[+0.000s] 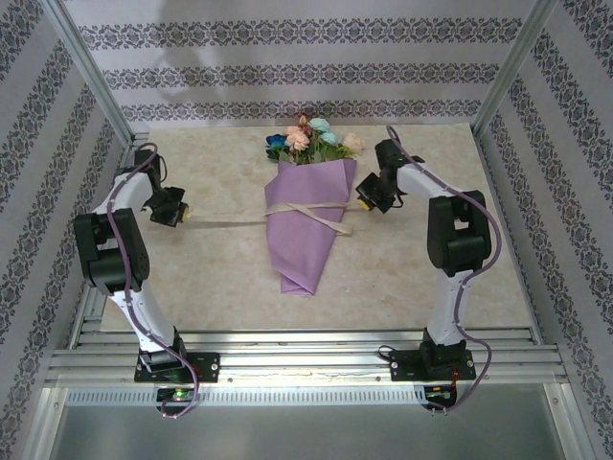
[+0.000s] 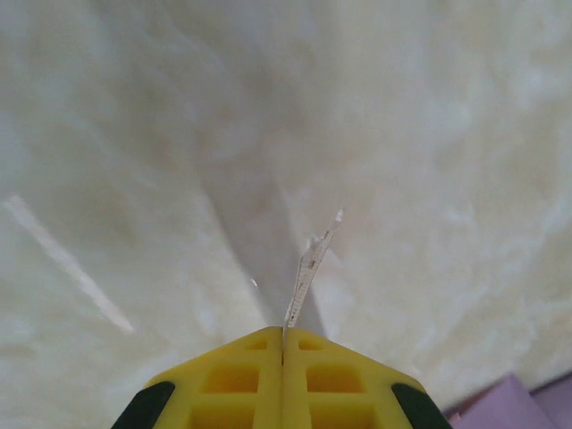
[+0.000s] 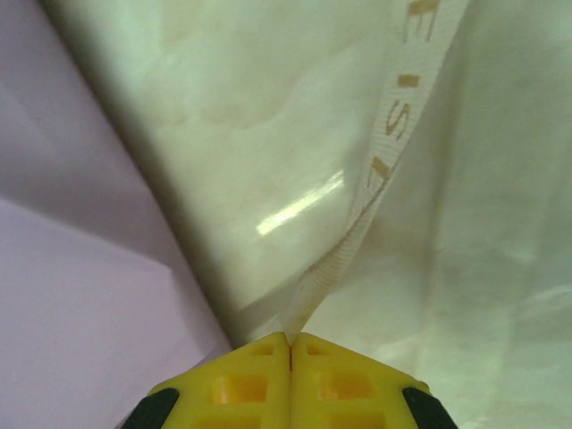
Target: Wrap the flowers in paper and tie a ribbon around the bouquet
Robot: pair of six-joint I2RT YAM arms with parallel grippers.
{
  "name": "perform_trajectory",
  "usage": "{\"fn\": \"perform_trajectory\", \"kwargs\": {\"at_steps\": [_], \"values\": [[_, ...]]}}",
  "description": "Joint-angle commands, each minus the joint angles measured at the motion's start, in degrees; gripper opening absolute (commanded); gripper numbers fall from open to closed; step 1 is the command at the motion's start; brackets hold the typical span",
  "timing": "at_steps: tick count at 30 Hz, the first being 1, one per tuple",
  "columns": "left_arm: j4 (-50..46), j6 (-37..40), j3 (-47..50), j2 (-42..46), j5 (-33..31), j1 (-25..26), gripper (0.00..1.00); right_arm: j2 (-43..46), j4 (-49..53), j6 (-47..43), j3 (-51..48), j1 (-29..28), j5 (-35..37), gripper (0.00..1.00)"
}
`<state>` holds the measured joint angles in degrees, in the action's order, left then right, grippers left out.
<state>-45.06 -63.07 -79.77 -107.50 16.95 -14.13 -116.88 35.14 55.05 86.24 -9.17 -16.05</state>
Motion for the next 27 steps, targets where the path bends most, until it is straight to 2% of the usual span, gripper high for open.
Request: {"fn": "perform_trajectory", "kwargs": {"at_steps": [1,2,3,8,12,14,16,19,24,27], "values": [[-3.6,2.3,1.5,1.6,-1.6,0.4,0.00,3.7,0.3,-2.9,-2.2,1.0,-0.3,0.00],[-3.7,2.3,1.9,1.5,-1.3,0.8,0.03,3.7,-0.1,-2.9,-2.4,1.1,-0.8,0.00],[-3.8,1.9,2.6,1.8,-0.9,1.4,0.14,3.4,-0.4,-3.0,-2.3,1.1,-1.5,0.00],[-4.1,-3.1,6.5,8.0,-0.7,5.2,0.48,2.6,-0.1,-3.4,-0.8,0.1,-2.5,0.00],[-3.7,-8.3,6.5,11.9,1.3,11.4,0.62,2.8,-0.3,-3.3,-1.1,0.0,-2.0,0.00],[-1.9,-11.7,5.8,10.9,4.8,16.3,0.64,2.5,-0.4,-3.3,-1.1,0.1,-2.3,0.00],[4.7,-18.7,7.7,9.5,8.3,21.3,0.64,2.5,-0.6,-3.3,-1.1,0.0,-2.4,0.00],[14.7,-29.6,10.2,6.3,9.4,26.5,0.64,2.5,-0.8,-3.2,-1.1,-0.1,-2.7,0.00],[21.5,-40.3,8.5,0.7,4.2,28.1,0.66,2.8,-1.2,-3.5,-1.5,-0.2,-3.1,0.00],[22.9,-45.0,8.1,-1.8,4.3,28.5,0.66,3.2,-1.6,-3.4,-2.2,-0.2,-3.3,0.00]]}}
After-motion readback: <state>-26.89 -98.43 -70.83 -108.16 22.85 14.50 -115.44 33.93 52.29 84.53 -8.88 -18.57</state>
